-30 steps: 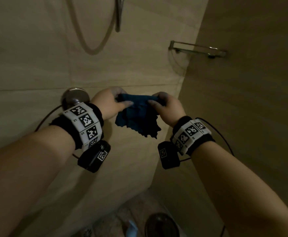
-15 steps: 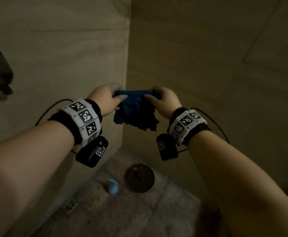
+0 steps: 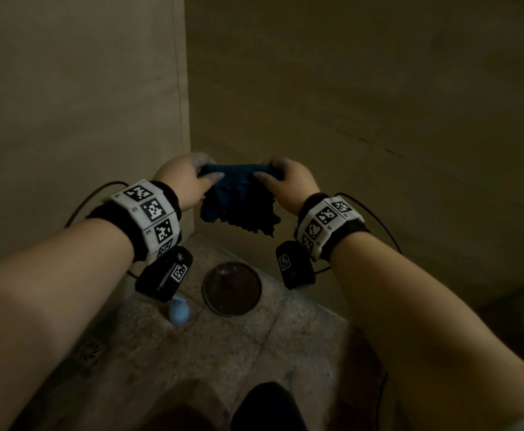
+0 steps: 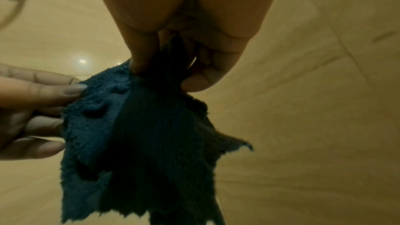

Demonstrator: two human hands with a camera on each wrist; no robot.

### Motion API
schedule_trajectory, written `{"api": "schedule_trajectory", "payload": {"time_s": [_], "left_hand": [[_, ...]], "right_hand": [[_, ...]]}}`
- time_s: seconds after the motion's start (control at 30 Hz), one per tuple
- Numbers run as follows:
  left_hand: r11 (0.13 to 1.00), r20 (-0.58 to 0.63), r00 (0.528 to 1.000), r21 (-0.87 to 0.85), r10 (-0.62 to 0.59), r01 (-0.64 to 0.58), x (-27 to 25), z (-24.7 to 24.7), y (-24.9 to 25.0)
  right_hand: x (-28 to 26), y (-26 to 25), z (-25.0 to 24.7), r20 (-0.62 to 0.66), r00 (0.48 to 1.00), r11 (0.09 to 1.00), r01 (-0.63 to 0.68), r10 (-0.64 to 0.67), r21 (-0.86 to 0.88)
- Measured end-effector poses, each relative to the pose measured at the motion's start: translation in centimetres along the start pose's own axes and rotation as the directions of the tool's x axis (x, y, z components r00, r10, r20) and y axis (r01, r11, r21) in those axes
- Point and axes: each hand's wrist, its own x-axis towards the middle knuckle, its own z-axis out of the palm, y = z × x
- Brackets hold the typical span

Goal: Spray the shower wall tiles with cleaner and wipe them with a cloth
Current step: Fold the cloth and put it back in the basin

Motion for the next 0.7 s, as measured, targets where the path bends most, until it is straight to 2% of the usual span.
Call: {"api": "schedule_trajectory", "payload": {"time_s": [0.13,0.27,0.57,0.7], "left_hand": [[0.995,0.012,1.000,0.097,0.016,-0.017,1.2,2.9,-3.3],[0.993,0.015,1.000,0.121,0.013,-0.015,2.8,6.2,-7.3],[0.995,0.035,0.999,0.092,-0.036,0.033,5.7,15.0,-19.7],[0.999,0.045,0.998,0.017,-0.049,0.048,6.9,18.9,-24.8]], "right_hand": [[1.1,4.0,2.9,0.003,0.999,0.999,-0.034,0.035,-0.026],[2.1,7.4,6.4,-0.001,0.998,0.997,-0.069,0.069,-0.034],[4.3,17.2,17.2,0.022,0.986,0.986,-0.168,0.167,0.013],[5.2,21.7,21.6,0.001,0.988,0.988,-0.157,0.157,0.002]]}}
